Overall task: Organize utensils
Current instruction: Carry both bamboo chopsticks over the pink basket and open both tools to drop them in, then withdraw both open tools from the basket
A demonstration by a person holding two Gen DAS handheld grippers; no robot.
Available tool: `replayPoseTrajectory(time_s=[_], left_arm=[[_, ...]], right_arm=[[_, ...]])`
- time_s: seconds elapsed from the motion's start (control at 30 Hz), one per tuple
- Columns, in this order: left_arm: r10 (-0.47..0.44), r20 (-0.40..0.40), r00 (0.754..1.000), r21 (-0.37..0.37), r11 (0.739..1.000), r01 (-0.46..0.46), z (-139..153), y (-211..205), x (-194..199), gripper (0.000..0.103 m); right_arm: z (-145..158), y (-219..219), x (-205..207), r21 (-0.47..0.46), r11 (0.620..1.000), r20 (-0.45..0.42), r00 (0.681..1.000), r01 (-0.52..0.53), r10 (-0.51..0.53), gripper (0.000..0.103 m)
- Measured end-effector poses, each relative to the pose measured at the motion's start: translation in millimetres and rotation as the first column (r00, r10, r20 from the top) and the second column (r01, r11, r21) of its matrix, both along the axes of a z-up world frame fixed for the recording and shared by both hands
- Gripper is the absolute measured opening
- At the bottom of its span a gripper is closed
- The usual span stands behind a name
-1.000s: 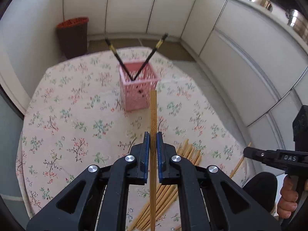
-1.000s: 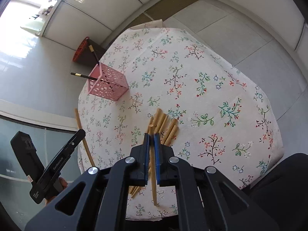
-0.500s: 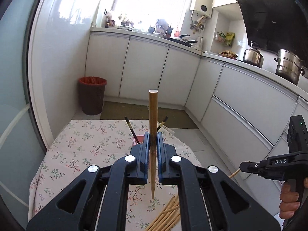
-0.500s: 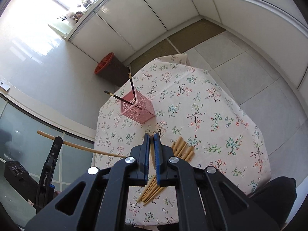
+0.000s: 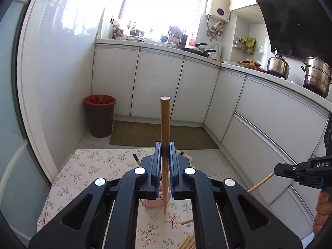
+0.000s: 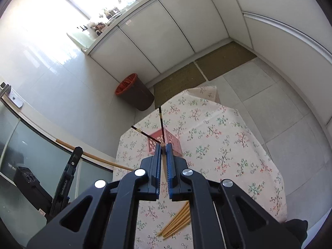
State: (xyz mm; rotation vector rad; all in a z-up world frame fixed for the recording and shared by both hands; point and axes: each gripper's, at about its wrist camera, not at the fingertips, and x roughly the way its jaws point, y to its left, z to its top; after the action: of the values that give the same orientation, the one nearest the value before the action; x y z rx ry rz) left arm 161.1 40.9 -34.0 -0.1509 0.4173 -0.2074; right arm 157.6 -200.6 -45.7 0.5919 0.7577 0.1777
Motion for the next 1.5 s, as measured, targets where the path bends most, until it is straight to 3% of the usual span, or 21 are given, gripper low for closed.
replayPoseTrajectory(time_s=[0.27, 0.57, 0.63, 0.77, 0.83, 0.87, 0.9, 1.27, 1.37, 1.4, 1.43, 1.5], left_arm=[[0.031, 0.031, 0.999, 0.009, 0.999, -0.032, 1.5, -10.6, 49.3, 0.006], [0.053, -0.024, 0.998, 0.037, 0.998, -0.053, -42.0, -15.1, 89.2, 0.006], [0.052, -0.032, 0.998, 0.040, 0.998, -0.051, -49.5, -14.8, 93.4, 0.006], [0.028, -0.081, 0.996, 0.023, 0.999, -0.026, -63.9, -10.4, 104.6, 0.007], [0.020, -0.098, 0.995, -0.001, 1.000, -0.020, -67.3, -4.4, 105.9, 0.014], [0.029, -0.091, 0.995, -0.006, 1.000, -0.029, -65.9, -1.8, 104.6, 0.024], [0.034, -0.080, 0.996, -0.012, 0.999, -0.035, -63.2, 0.1, 103.5, 0.027], [0.093, -0.009, 0.996, -0.080, 0.992, -0.093, -26.0, 25.4, 82.5, 0.035], [0.106, -0.004, 0.994, -0.080, 0.991, -0.106, -22.4, 27.7, 78.2, 0.036], [0.112, -0.002, 0.994, -0.078, 0.991, -0.112, -21.3, 28.5, 77.0, 0.037], [0.116, -0.003, 0.993, -0.079, 0.990, -0.116, -20.2, 29.3, 75.9, 0.038], [0.123, -0.004, 0.992, -0.085, 0.989, -0.123, -17.9, 32.1, 74.0, 0.043]], right_arm=[[40.1, 14.9, 52.6, -0.074, 0.997, 0.123, 0.992, 0.004, 0.005, 0.005], [13.9, 59.4, 112.3, -0.245, 0.969, 0.109, 0.992, -0.033, 0.061, 0.005], [12.1, 64.0, 113.8, -0.271, 0.962, 0.143, 0.988, -0.022, 0.063, 0.005], [13.3, 67.5, 119.5, -0.267, 0.963, 0.147, 0.986, -0.036, 0.078, 0.005], [14.3, 67.3, 120.2, -0.256, 0.966, 0.146, 0.986, -0.042, 0.082, 0.005], [16.3, 67.7, 119.4, -0.256, 0.966, 0.153, 0.985, -0.042, 0.083, 0.005], [18.7, 68.7, 119.0, -0.255, 0.966, 0.161, 0.983, -0.042, 0.085, 0.005], [23.4, 92.6, 124.3, -0.301, 0.951, 0.157, 0.980, -0.071, 0.123, 0.006], [23.9, 101.8, 125.9, -0.319, 0.943, 0.141, 0.980, -0.092, 0.143, 0.014], [24.6, 102.4, 124.2, -0.318, 0.944, 0.142, 0.980, -0.089, 0.140, 0.025], [26.5, 103.0, 122.2, -0.319, 0.945, 0.149, 0.980, -0.076, 0.130, 0.029], [29.3, 102.4, 117.7, -0.323, 0.944, 0.154, 0.981, -0.066, 0.122, 0.029]])
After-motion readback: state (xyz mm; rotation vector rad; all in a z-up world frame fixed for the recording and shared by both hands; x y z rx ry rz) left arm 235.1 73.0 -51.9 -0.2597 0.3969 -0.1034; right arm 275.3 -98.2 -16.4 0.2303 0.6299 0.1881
